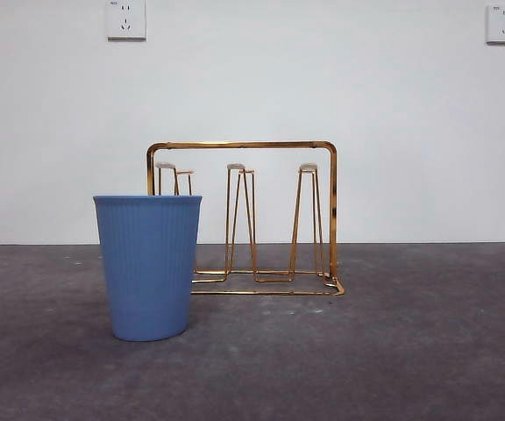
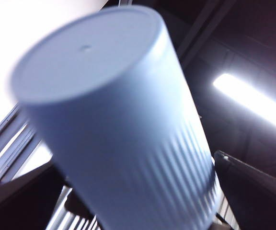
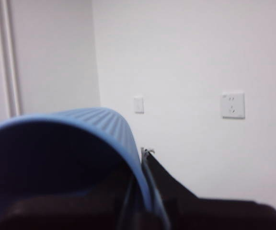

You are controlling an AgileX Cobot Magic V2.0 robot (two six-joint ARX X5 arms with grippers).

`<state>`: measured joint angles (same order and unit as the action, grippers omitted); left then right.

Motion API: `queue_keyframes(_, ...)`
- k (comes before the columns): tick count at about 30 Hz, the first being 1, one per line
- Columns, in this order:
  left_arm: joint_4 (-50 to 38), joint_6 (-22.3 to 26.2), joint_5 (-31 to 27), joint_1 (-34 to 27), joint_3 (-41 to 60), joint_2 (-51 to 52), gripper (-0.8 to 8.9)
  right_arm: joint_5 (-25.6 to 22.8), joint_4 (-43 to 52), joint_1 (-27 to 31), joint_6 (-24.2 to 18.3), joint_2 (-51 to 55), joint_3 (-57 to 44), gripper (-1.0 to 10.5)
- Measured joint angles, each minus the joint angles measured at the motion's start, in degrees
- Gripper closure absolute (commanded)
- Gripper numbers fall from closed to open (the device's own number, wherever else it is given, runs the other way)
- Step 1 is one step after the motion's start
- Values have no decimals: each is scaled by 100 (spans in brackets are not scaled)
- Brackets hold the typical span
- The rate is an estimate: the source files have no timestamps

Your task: Pick up cup 1,put cup 1 in the cup rack,pick up cup 2,put cup 2 in the cup rack

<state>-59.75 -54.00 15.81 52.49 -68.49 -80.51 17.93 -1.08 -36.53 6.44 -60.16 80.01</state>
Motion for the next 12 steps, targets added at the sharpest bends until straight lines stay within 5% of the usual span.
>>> queue_keyframes(12,-192,39,-70,-101,0,-7,189,-278,-61,-63,-273,-28,0,962)
